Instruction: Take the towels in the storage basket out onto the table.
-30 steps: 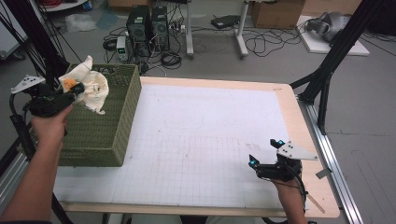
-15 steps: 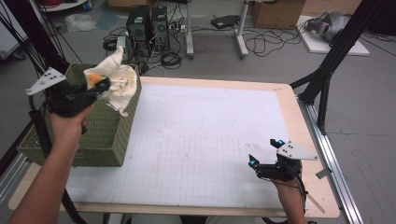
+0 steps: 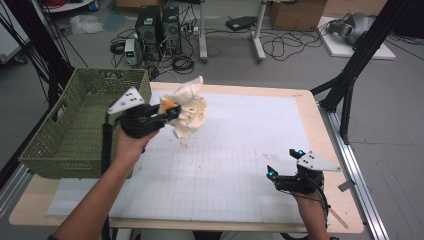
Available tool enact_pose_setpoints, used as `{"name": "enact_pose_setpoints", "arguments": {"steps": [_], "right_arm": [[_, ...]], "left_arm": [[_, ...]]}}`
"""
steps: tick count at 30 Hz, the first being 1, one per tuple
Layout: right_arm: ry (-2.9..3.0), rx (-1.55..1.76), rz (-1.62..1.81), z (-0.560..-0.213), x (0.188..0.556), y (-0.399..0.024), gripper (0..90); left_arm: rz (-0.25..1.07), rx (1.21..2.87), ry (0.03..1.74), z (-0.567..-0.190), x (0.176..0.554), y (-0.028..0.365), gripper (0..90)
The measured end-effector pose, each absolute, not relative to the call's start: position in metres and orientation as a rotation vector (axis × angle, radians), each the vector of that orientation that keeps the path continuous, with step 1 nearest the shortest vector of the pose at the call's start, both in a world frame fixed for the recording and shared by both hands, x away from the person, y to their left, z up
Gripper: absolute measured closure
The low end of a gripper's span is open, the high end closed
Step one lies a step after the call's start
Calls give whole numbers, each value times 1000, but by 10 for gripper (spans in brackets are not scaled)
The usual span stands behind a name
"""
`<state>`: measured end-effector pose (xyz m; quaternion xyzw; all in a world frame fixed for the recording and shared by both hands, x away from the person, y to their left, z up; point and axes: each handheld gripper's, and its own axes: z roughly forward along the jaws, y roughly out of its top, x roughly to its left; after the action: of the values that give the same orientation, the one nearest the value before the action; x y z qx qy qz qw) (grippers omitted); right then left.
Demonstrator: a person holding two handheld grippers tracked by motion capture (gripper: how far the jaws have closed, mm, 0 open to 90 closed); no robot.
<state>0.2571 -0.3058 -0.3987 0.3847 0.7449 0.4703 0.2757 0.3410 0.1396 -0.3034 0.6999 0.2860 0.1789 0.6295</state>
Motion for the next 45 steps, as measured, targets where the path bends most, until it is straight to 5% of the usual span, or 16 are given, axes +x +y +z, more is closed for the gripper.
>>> {"name": "enact_pose_setpoints", "arguments": {"steps": [8,27,29,34,45], "right_arm": [[2002,1040,1259,-400,258,-308,43],[2027,1040,1241,-403,259,-306,43],[2026,1040,1242,-403,259,-307,43],[2027,1045,1241,-403,259,-308,43],[2037,1044,1239,-405,260,-306,42]], "left_arm": [[309,1722,581,-357,347,76,732],[241,1889,606,-425,351,9,690],[242,1917,637,-430,354,10,654],[289,1876,757,-428,357,21,252],[358,1750,782,-414,335,91,205]]}}
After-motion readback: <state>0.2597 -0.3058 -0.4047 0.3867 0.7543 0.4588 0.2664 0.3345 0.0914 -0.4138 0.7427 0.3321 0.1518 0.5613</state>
